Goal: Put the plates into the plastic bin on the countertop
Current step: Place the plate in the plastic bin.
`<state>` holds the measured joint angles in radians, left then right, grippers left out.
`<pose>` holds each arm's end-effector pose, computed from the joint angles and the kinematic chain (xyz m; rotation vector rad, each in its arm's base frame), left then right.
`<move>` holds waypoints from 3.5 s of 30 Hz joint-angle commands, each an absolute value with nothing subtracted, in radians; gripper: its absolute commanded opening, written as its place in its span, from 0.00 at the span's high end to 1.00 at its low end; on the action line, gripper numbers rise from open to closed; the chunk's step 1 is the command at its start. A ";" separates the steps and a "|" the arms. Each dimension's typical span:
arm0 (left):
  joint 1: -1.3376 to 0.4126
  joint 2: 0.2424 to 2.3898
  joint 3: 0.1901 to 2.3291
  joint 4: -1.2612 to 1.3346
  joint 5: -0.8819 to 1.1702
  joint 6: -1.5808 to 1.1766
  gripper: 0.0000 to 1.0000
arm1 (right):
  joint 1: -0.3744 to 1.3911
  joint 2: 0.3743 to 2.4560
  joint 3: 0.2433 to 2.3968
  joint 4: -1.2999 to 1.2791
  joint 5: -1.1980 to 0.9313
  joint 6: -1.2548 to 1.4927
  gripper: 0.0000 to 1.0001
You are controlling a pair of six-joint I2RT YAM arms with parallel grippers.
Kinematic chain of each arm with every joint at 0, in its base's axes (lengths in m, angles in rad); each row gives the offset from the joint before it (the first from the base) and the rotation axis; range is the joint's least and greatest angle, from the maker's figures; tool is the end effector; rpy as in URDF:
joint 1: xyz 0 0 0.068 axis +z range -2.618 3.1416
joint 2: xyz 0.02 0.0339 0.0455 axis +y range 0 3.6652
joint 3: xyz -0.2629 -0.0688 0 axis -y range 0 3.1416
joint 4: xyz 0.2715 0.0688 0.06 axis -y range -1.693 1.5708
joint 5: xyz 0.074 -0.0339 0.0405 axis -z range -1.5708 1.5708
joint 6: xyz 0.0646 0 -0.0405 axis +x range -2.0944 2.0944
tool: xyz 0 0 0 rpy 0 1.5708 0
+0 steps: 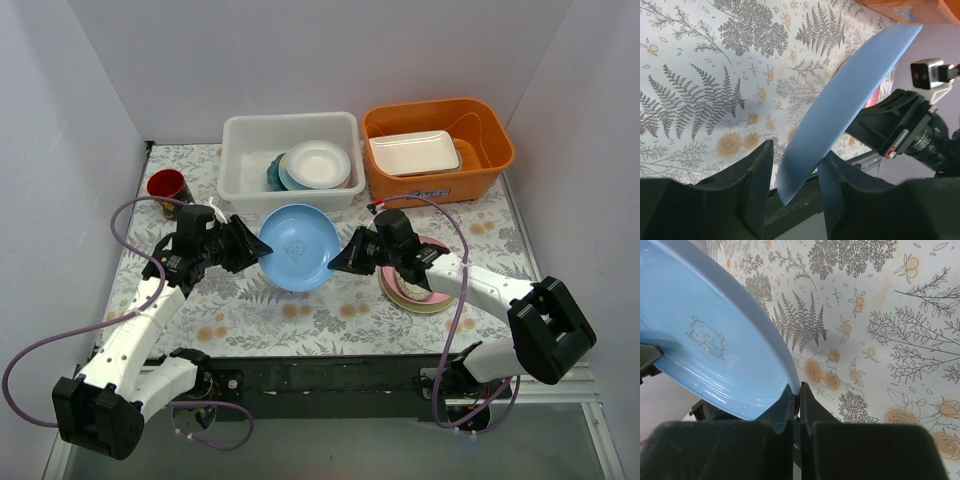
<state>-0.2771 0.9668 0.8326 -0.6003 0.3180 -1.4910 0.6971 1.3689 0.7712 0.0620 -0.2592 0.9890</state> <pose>0.2332 -0.0873 0.2623 -1.3326 2.2443 -1.1593 0.2522 0.2328 0.1982 0.1696 2.3558 1.2055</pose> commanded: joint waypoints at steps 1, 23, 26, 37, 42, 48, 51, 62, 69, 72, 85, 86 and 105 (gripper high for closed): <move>-0.284 0.980 0.884 -0.561 0.288 -1.477 0.64 | 0.707 1.390 0.822 0.110 -0.327 0.954 0.99; -0.298 0.959 0.844 -0.574 0.284 -1.497 1.00 | 0.719 1.404 0.776 0.256 -0.416 0.997 0.93; -0.299 0.959 0.845 -0.583 0.281 -1.491 1.00 | 0.719 1.404 0.767 0.299 -0.420 1.003 0.75; -0.299 0.945 0.839 -0.589 0.279 -1.500 1.00 | 0.719 1.345 0.730 0.339 -0.402 0.991 0.02; -0.299 0.942 0.839 -0.595 0.281 -1.496 1.00 | 0.719 1.336 0.719 0.348 -0.394 0.989 0.02; -0.299 0.946 0.844 -0.594 0.284 -1.494 1.00 | 0.719 1.347 0.729 0.336 -0.390 0.986 0.02; -0.301 0.942 0.844 -0.595 0.275 -1.490 1.00 | 0.719 1.354 0.724 0.342 -0.394 0.991 0.02; -0.299 1.003 0.893 -0.586 0.276 -1.480 1.00 | 0.710 1.316 0.723 0.308 -0.342 0.974 0.02; -0.301 1.063 0.951 -0.583 0.275 -1.468 1.00 | 0.701 1.301 0.704 0.321 -0.330 0.974 0.02; -0.299 1.101 0.986 -0.584 0.264 -1.459 1.00 | 0.696 1.298 0.695 0.336 -0.333 0.980 0.02; -0.301 1.382 1.198 -0.554 0.244 -1.394 1.00 | 0.663 1.281 0.704 0.334 -0.353 0.965 0.02; -0.299 1.399 1.227 -0.555 0.242 -1.391 1.00 | 0.660 1.282 0.704 0.334 -0.353 0.965 0.02; -0.281 1.961 1.834 -0.638 0.224 -1.336 1.00 | 0.598 1.325 0.672 0.364 -0.420 0.963 0.02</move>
<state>-0.2939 1.8931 1.6943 -0.6147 0.2237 -1.3560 0.6144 1.3174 0.6880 0.3157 -0.3965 0.9863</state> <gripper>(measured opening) 0.087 0.981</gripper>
